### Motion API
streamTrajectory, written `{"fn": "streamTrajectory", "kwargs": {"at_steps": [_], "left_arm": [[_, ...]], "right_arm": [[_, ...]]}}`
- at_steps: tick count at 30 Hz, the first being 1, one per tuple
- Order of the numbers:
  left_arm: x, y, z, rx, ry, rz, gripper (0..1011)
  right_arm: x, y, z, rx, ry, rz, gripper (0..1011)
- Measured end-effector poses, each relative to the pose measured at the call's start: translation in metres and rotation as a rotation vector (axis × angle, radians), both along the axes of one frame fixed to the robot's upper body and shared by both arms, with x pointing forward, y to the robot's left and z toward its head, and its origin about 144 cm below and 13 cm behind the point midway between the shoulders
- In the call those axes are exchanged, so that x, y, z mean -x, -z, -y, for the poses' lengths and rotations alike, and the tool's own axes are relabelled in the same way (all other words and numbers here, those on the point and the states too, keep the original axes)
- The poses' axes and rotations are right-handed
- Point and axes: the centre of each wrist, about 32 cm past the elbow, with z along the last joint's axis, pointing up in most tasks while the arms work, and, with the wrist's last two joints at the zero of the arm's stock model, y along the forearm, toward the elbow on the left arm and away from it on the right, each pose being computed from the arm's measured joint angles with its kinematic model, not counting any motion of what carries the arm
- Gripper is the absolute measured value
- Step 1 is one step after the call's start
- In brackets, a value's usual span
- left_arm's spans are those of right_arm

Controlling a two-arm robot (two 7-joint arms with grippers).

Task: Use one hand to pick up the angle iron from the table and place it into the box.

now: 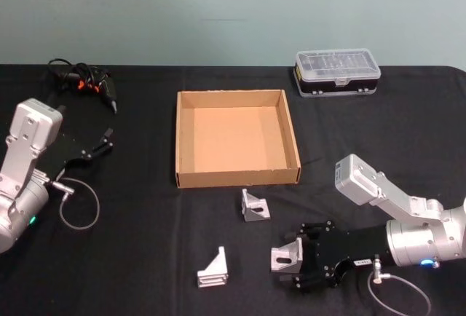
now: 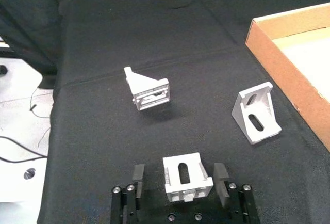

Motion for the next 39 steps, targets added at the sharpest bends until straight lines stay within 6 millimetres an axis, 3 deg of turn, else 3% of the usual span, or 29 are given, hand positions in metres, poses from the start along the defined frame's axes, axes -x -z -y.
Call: {"fn": "streamTrajectory", "kwargs": {"at_steps": [8,11,15,27,39], "left_arm": [[0.0,0.0,0.0,0.0,0.0,0.0,1011],[0.0,0.0,0.0,0.0,0.0,0.0,1011],[0.0,0.0,0.0,0.0,0.0,0.0,1011],[0.0,0.0,0.0,0.0,0.0,0.0,1011],[0.0,0.0,0.0,0.0,0.0,0.0,1011]], "right_arm": [[0.0,-0.001,0.0,-0.001,0.002,0.005,656],[0.0,-0.001,0.0,-0.001,0.001,0.007,534],[0.0,-0.001,0.0,0.0,0.0,0.009,457],[0.001,-0.007,0.001,-0.013,0.007,0.036,456],[0.01,-0.046,0.004,-0.12,0.133,0.238,456]]}}
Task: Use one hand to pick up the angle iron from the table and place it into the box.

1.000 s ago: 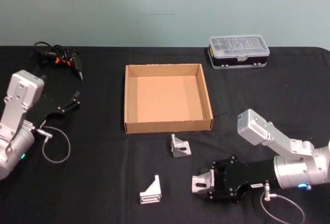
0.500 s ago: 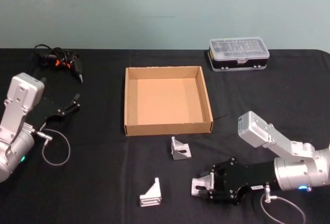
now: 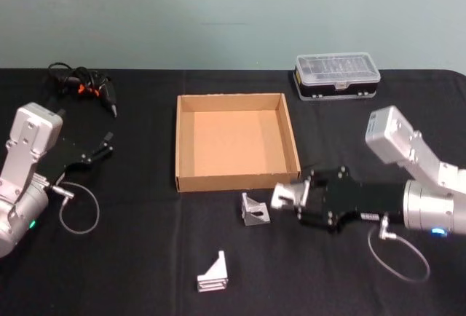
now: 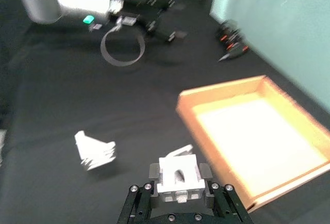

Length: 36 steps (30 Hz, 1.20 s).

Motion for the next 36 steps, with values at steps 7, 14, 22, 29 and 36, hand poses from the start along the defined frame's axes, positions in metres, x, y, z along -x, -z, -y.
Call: {"fn": "streamTrajectory", "kwargs": {"at_steps": [7,14,22,29,36], "left_arm": [[0.0,0.0,0.0,0.0,0.0,0.0,1011],[0.0,0.0,0.0,0.0,0.0,0.0,1011],[0.0,0.0,0.0,0.0,0.0,0.0,1011],[0.0,0.0,0.0,0.0,0.0,0.0,1011],[0.0,0.0,0.0,0.0,0.0,0.0,1011]], "right_arm": [[-0.009,-0.013,-0.007,-0.049,0.074,0.092,456],[-0.025,-0.014,-0.015,-0.089,0.157,0.131,456],[-0.05,-0.002,-0.022,-0.129,0.243,0.087,456],[-0.067,0.01,-0.03,-0.145,0.259,-0.01,456],[-0.079,0.024,-0.037,-0.137,0.261,-0.095,456]]}}
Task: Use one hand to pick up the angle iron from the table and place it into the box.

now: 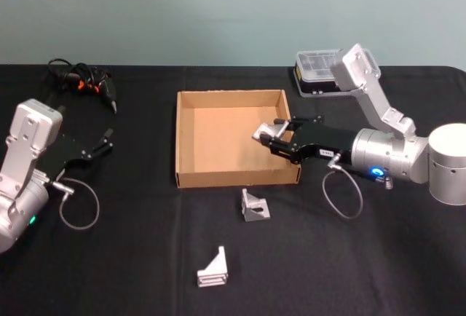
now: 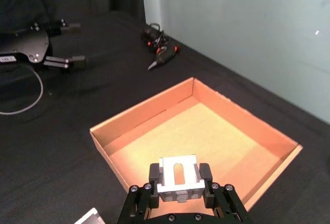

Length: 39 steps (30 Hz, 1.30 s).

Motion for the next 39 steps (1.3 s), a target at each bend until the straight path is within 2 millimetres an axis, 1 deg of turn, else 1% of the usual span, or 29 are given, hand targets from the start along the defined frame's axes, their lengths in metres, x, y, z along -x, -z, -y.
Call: {"fn": "streamTrajectory", "kwargs": {"at_steps": [11,24,26,27,30,31,33,34,36,38,39], "left_arm": [[0.0,0.0,0.0,0.0,0.0,0.0,1011],[0.0,0.0,0.0,0.0,0.0,0.0,1011],[0.0,0.0,0.0,0.0,0.0,0.0,1011],[0.0,0.0,0.0,0.0,0.0,0.0,1012],[0.0,0.0,0.0,0.0,0.0,0.0,1011],[0.0,0.0,0.0,0.0,0.0,0.0,1011],[0.0,0.0,0.0,0.0,0.0,0.0,1011],[0.0,0.0,0.0,0.0,0.0,0.0,1011],[0.0,0.0,0.0,0.0,0.0,0.0,1011],[0.0,0.0,0.0,0.0,0.0,0.0,1012],[0.0,0.0,0.0,0.0,0.0,0.0,1011]], "right_arm": [[-0.014,0.022,-0.004,0.003,0.041,-0.095,456],[-0.02,0.027,-0.007,0.013,0.043,-0.097,457],[-0.02,0.027,-0.007,0.015,0.042,-0.095,501],[-0.02,0.027,-0.007,0.018,0.04,-0.094,501],[-0.02,0.027,-0.007,0.022,0.038,-0.092,602],[-0.02,0.026,-0.007,0.026,0.038,-0.09,663],[-0.02,0.026,-0.007,0.027,0.039,-0.085,705],[-0.019,0.025,-0.007,0.025,0.039,-0.079,760],[-0.018,0.024,-0.007,0.023,0.042,-0.069,798],[-0.015,0.021,-0.006,0.019,0.046,-0.05,870],[-0.014,0.02,-0.006,0.016,0.046,-0.042,888]]}}
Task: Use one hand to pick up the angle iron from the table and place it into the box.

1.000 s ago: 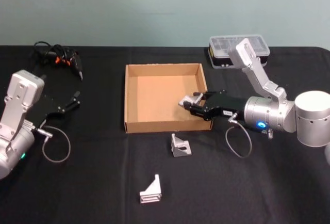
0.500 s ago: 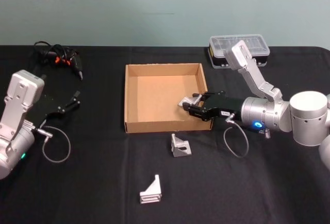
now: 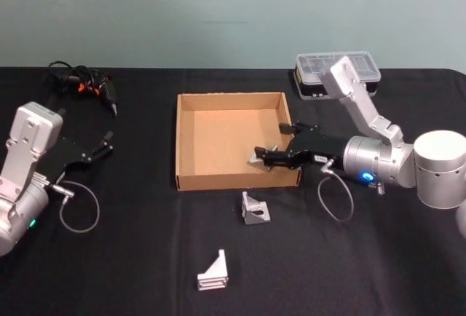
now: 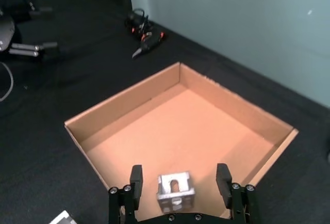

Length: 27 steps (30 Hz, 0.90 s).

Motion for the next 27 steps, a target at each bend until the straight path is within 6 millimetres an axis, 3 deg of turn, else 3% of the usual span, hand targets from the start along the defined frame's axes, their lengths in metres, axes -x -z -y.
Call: {"fn": "streamTrajectory", "kwargs": {"at_steps": [5,17,27], "left_arm": [[0.0,0.0,0.0,0.0,0.0,0.0,1011],[0.0,0.0,0.0,0.0,0.0,0.0,1011],[0.0,0.0,0.0,0.0,0.0,0.0,1011]], "right_arm": [[0.01,-0.012,0.004,-0.015,0.005,0.058,1003],[0.043,-0.035,0.014,-0.017,-0.071,0.122,1000],[0.067,-0.048,0.01,0.04,-0.327,0.065,1000]]}}
